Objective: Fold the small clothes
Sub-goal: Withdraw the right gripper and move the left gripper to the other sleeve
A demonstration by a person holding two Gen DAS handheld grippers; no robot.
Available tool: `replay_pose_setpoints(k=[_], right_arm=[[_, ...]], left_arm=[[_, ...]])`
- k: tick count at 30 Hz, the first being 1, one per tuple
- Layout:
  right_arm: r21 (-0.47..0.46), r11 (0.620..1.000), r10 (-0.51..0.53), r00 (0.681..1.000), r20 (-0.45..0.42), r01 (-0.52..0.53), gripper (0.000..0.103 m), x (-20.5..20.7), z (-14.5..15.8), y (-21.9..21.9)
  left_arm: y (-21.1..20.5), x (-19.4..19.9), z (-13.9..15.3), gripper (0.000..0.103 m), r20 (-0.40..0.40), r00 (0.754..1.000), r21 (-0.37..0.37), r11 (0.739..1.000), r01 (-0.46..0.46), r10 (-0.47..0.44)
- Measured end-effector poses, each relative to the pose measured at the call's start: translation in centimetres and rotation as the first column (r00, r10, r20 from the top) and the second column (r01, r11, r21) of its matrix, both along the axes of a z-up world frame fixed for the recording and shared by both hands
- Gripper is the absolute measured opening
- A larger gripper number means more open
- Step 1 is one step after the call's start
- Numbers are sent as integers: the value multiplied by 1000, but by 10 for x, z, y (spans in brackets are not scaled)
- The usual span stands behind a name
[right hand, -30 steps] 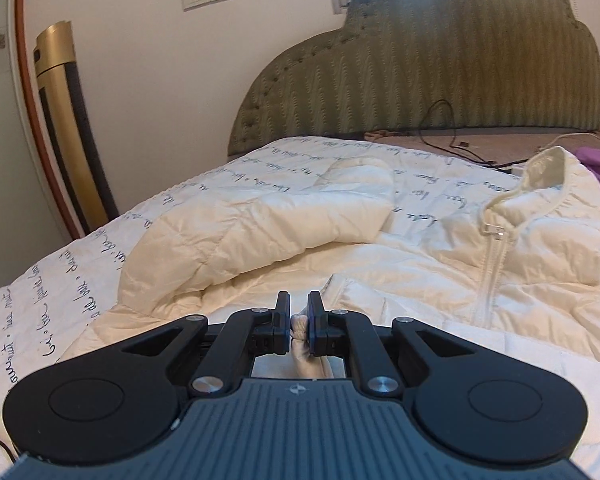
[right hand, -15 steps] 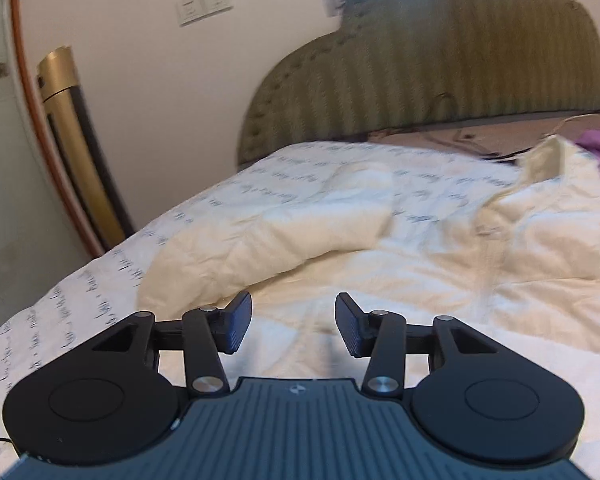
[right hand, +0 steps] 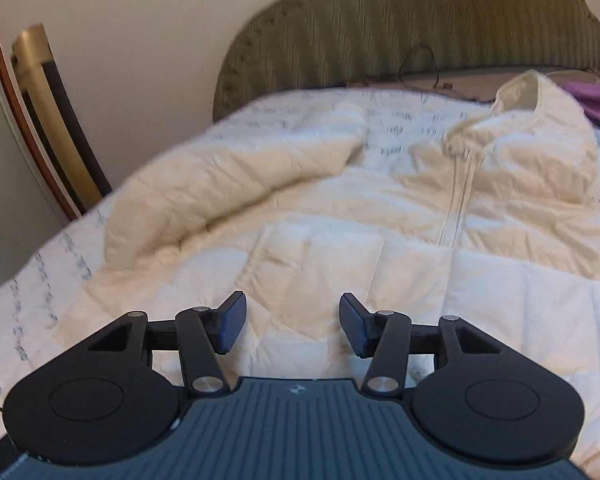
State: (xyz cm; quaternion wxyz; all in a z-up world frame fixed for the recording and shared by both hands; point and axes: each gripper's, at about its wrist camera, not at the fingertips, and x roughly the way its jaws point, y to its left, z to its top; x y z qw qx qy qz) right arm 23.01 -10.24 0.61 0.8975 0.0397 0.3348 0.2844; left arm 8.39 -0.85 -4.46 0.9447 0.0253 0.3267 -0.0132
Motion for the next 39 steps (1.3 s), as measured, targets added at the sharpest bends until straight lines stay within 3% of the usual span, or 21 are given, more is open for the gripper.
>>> replay_pose_setpoints(k=[4,9,13,17,20,23,27,35,37,39], right_arm=[[-67,991,-108,990,89,114,59,-13,13,-23],[-173,979,-122,991,-60,111,62,5,-25,-24],[-213,971,-111,994,9,111,66,-5,-35,-10],[-126,983,-126,991,39,130,66,-10,-25,-17],[-185,974,-124,992,28,127,71,-10,-39,-14],[-207,969,-119,989,83,134,73,-18,-43,-10],[-231,960,-128,980,150,160,85,-25,-52,-2],[-209,960,-154,976,155,185,101,-23,-56,-7],[-198,963,-156,975,156,185,102,-24,-57,-8],[-192,964,-158,975,155,186,102,-24,-57,-8]], left_arm=[[0,0,0,103,0,1000,1,1000,0,0],[0,0,0,103,0,1000,0,1000,0,0],[0,0,0,103,-1,1000,-2,1000,-4,4],[5,-4,8,103,-27,999,-8,999,-41,40],[17,-11,24,103,-72,996,-20,999,-50,48],[38,-19,46,103,-77,996,-26,999,-37,35],[74,-10,67,103,-97,994,-11,998,-55,54],[141,68,109,103,-108,994,-131,991,-14,-1],[158,99,118,103,-113,993,-211,978,-5,-20],[176,136,123,103,-144,989,-332,943,-11,-39]])
